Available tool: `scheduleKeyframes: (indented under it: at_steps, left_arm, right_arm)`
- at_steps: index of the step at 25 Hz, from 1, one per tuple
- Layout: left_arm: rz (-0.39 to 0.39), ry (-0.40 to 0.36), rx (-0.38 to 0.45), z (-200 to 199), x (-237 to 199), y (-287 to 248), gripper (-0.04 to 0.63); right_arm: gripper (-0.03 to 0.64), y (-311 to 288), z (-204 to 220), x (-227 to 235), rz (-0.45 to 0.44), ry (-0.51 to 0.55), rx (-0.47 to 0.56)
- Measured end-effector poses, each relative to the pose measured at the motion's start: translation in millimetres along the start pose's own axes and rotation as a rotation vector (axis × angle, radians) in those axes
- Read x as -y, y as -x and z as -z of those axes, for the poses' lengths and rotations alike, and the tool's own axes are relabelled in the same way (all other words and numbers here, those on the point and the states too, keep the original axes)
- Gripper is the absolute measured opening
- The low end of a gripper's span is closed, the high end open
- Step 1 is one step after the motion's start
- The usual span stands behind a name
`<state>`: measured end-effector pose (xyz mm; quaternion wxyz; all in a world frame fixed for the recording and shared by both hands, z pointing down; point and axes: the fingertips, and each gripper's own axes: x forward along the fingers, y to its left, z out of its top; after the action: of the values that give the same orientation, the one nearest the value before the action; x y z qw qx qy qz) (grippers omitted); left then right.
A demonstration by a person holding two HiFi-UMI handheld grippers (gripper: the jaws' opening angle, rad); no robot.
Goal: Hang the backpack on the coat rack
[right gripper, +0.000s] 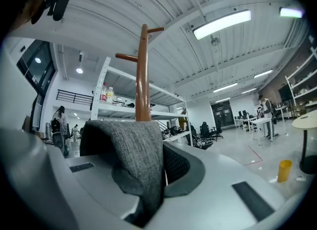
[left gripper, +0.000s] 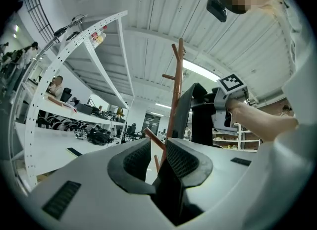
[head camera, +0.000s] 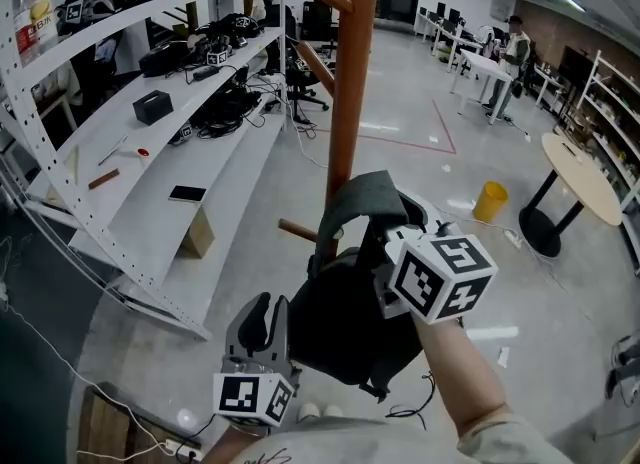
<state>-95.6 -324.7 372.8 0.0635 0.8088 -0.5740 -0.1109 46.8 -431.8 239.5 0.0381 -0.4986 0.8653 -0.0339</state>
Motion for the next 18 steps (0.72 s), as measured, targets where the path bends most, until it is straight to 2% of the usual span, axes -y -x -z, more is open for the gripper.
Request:
scheduleKeyframes:
  at_steps: [5, 12, 18]
  left_arm:
    - [-0.012, 0.002, -0.014, 5, -5, -1, 0.112]
    - [-0.022, -0.006, -0.017, 5, -9, 0, 0.112]
    - [-0.021, -0.007, -0.027, 8, -10, 4, 0.112]
  right_arm:
    - [0.029, -9, 32, 12, 0.025, -0.052, -0.046]
    - [0.029, -7, 71, 13, 0.062, -0.070, -0.069]
    - [0.031, -9, 92, 7, 0.077, -0.037, -0.082]
